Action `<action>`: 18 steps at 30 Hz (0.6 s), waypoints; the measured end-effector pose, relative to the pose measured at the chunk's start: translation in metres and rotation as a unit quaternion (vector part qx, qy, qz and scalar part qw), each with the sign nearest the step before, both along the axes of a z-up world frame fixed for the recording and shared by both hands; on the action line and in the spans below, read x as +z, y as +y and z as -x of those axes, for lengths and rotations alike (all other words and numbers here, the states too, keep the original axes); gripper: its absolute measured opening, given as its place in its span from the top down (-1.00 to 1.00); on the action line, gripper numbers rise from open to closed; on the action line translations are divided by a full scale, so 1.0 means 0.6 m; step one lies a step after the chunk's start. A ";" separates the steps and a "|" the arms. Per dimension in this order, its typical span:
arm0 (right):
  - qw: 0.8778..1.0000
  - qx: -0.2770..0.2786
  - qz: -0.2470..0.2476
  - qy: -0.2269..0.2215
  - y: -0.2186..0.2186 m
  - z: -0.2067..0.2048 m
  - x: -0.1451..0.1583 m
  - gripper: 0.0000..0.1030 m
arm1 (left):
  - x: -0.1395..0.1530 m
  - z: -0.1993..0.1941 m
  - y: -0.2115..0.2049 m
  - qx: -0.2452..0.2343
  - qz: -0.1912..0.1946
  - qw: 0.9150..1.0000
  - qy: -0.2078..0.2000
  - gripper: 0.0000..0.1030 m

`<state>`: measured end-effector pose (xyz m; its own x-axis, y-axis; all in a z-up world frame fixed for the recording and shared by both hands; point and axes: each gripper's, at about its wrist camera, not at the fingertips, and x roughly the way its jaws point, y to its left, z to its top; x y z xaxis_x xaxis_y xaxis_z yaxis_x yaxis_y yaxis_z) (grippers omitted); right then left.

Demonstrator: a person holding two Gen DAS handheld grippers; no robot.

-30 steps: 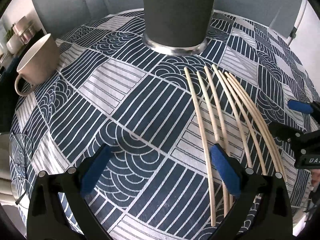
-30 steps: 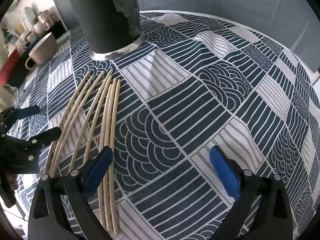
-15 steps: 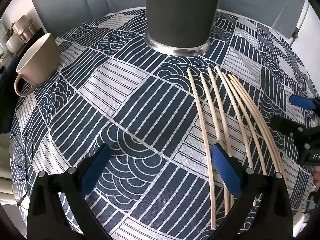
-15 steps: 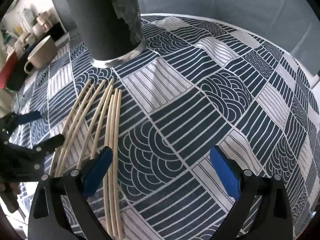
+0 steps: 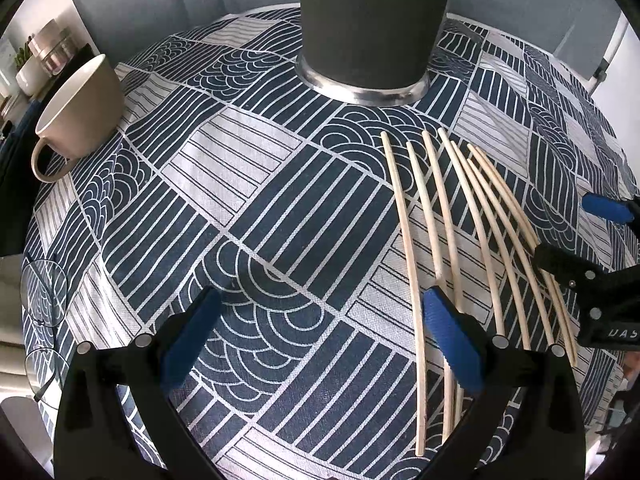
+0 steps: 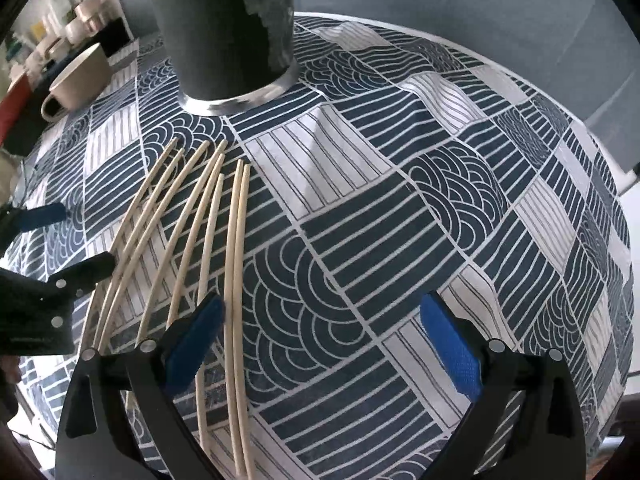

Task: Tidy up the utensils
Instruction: 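Move both tools back down toward the remaining chopsticks on the cloth, then close the left tool on one chopstick while the right tool grasps another chopstick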

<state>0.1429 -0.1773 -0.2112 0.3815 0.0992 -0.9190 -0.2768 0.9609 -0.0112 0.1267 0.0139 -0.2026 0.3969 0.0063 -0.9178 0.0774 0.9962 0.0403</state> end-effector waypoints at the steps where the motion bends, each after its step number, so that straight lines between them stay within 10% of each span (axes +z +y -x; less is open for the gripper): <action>1: 1.000 0.005 -0.012 -0.002 -0.003 0.002 0.002 -0.82 | 0.000 0.000 0.000 0.000 0.000 1.000 -0.001 -0.92; 18: 1.000 0.000 -0.015 -0.009 -0.007 0.004 0.006 -0.83 | 0.001 0.001 0.000 0.012 -0.001 1.000 0.001 -0.92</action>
<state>0.1404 -0.1816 -0.2073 0.3985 0.1259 -0.9085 -0.2768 0.9609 0.0117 0.1263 0.0138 -0.2019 0.3951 0.0168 -0.9185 0.0538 0.9977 0.0414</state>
